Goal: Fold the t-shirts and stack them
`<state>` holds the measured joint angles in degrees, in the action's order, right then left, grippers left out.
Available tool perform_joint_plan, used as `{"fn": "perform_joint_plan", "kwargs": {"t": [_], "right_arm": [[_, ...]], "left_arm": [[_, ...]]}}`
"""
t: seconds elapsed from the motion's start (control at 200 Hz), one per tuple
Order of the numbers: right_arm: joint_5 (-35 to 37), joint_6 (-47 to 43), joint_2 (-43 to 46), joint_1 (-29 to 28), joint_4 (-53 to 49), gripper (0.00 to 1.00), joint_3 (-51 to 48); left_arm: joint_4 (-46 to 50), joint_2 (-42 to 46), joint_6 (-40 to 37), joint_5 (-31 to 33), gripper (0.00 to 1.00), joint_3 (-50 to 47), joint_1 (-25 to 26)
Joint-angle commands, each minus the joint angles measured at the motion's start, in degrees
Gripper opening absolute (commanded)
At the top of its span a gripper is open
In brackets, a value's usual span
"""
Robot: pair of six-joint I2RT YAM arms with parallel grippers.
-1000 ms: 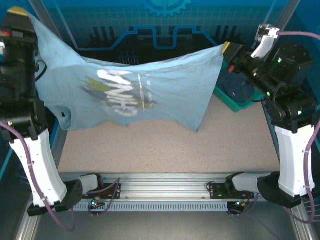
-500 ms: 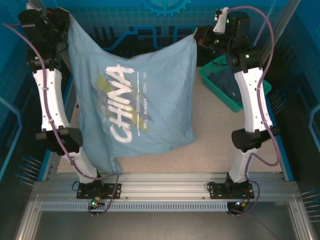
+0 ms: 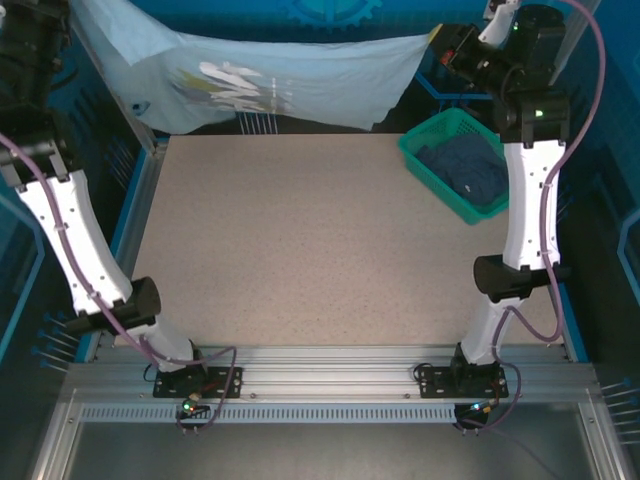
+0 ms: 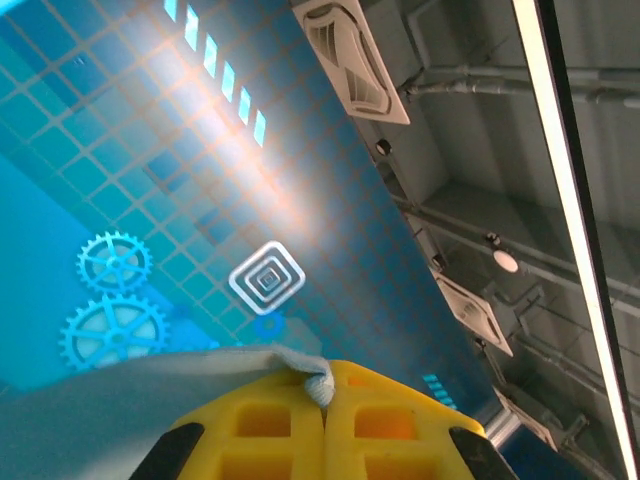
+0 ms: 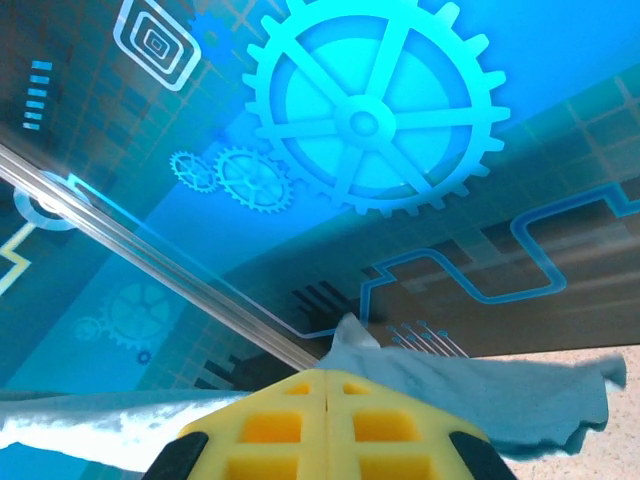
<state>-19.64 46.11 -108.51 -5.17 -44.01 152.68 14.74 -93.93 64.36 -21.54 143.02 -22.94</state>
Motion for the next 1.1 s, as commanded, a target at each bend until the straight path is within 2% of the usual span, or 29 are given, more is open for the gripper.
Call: {"fn": "perform_joint_plan", "kwargs": {"t": [0.0, 0.075, 0.15, 0.225, 0.28, 0.37, 0.445, 0.575, 0.67, 0.775, 0.94, 1.095], "right_arm": [[-3.21, -1.32, 4.32, -0.34, -0.61, 0.0, -6.39], [-1.66, -3.87, 9.26, -2.0, 0.29, 0.0, -19.17], [2.47, -6.14, 15.72, -4.08, 2.85, 0.0, -36.79], [6.86, -6.54, 21.88, -5.17, 5.98, 0.0, -54.99], [8.71, -5.92, 24.8, -5.25, 8.18, 0.0, -66.09], [10.91, -5.18, 27.54, -5.2, 11.16, 0.0, -82.02], [10.31, -5.42, 25.28, -5.48, 12.41, 0.0, -89.54], [10.77, -6.54, 17.14, -7.02, 9.22, 0.0, -92.39], [18.27, -5.93, 14.33, -8.49, 3.13, 0.0, -91.87], [24.55, -3.81, 15.77, -8.62, -0.91, 0.0, -93.11], [29.55, -2.93, 17.63, -8.59, -3.79, 0.0, -94.12], [31.46, -2.1, 18.02, -6.94, -4.69, 0.0, -96.07]], "left_arm": [[4.67, 7.79, -4.29, -2.51, 0.0, -9.79, 1.17], [9.98, 15.5, -7.57, 0.2, 0.0, -25.05, 4.63], [11.44, 25.31, -8.12, 3.84, 0.0, -47.48, 8.51], [13.27, 36.11, -4.92, 8.58, 0.0, -70.57, 11.47], [14.01, 42.97, -1.64, 9.22, 0.0, -85.58, 13.17], [16.45, 50.88, 1.28, 8.32, 0.0, -103.18, 15.71], [18.79, 55.08, 2.8, 8.01, 0.0, -113.09, 18.05], [20.88, 59.07, 4.86, 7.61, 0.0, -121.82, 19.55], [21.47, 59.54, 6.83, 6.33, 0.0, -124.2, 20.09], [24.35, 59.3, 6.39, 7.6, 0.0, -123.16, 20.96], [21.43, 58.1, 9.15, 7.23, 0.0, -122.92, 21.73], [20.05, 54.9, 11.1, 8.9, 0.0, -121.59, 25.87]]}}
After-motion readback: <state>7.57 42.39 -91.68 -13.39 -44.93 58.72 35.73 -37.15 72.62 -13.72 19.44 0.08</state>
